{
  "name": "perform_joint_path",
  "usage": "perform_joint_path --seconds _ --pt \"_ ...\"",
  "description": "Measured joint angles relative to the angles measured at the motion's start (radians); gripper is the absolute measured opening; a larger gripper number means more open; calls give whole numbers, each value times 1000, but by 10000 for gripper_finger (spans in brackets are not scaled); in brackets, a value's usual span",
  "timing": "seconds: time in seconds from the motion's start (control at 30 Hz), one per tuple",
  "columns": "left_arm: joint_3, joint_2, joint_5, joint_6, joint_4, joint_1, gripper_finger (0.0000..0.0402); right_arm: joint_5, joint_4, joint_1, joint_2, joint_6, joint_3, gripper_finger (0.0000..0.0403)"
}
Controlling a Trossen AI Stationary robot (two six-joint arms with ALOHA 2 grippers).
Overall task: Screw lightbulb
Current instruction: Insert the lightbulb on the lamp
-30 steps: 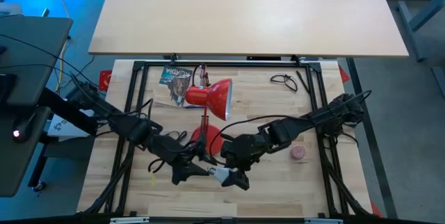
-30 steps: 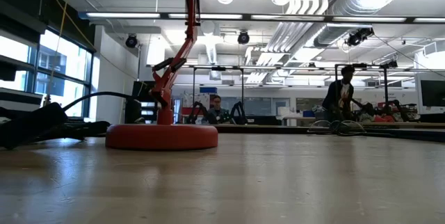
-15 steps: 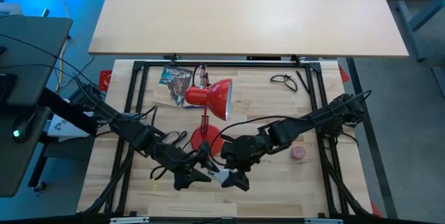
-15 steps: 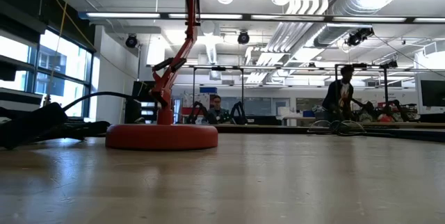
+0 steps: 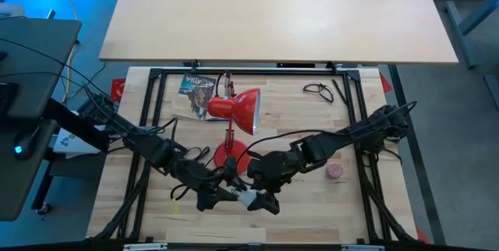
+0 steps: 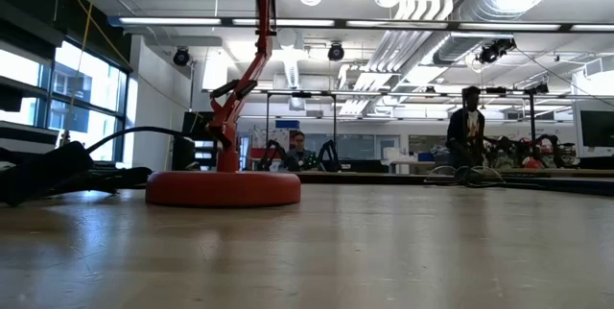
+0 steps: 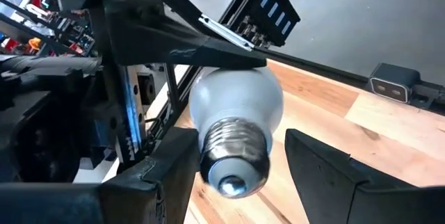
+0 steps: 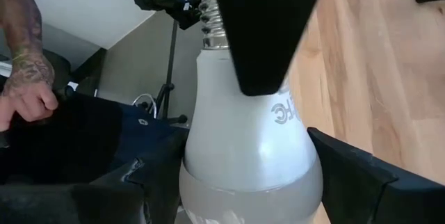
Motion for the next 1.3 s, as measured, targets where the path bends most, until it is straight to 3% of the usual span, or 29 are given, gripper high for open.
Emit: perform_joint_path --seconds 0.27,0.57,0.87,1.07,1.3 --pt "0 5 0 2 5 0 203 0 1 0 0 0 0 260" --pt "0 11 5 1 62 -2 149 -8 10 1 -1 0 0 260" --pt "-1 11 -2 1 71 -23 156 -15 22 2 -1 0 0 260" --pt "-1 12 16 -5 75 -23 118 -20 21 2 -1 0 0 260" --pt "-1 12 17 -11 77 -25 118 -24 47 2 0 30 0 260"
